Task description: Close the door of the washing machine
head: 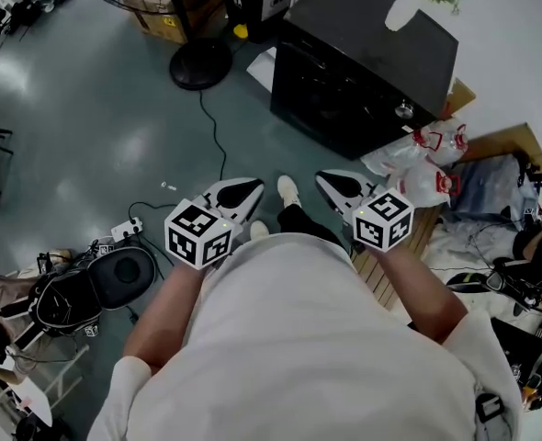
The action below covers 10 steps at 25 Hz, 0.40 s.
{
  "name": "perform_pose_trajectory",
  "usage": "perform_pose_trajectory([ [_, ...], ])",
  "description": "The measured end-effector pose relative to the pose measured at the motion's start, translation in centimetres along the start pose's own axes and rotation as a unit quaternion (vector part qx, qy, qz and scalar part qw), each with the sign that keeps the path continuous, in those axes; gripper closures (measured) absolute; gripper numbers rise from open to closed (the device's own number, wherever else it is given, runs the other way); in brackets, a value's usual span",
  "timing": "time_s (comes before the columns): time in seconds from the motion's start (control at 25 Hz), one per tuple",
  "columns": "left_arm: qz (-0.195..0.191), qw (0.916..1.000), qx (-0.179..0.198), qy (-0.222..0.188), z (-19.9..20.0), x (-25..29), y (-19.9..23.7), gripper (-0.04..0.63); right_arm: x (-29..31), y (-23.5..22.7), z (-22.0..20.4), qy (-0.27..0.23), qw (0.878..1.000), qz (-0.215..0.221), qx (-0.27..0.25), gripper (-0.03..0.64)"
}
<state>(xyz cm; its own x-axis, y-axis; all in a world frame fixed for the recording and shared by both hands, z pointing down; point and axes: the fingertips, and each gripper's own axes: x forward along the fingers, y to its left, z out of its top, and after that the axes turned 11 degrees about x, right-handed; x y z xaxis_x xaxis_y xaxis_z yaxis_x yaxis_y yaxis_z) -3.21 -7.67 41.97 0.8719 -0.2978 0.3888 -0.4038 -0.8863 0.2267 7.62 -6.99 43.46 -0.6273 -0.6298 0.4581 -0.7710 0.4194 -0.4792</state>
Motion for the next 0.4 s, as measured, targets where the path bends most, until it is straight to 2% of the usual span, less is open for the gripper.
perform_pose_trajectory([
  [0.4,-0.002,0.9999,-0.010,0.004,0.5,1.9,1.1,0.576,0.6,-2.0,0.8,0.014,1.000,-0.001,-0.004,0.609],
])
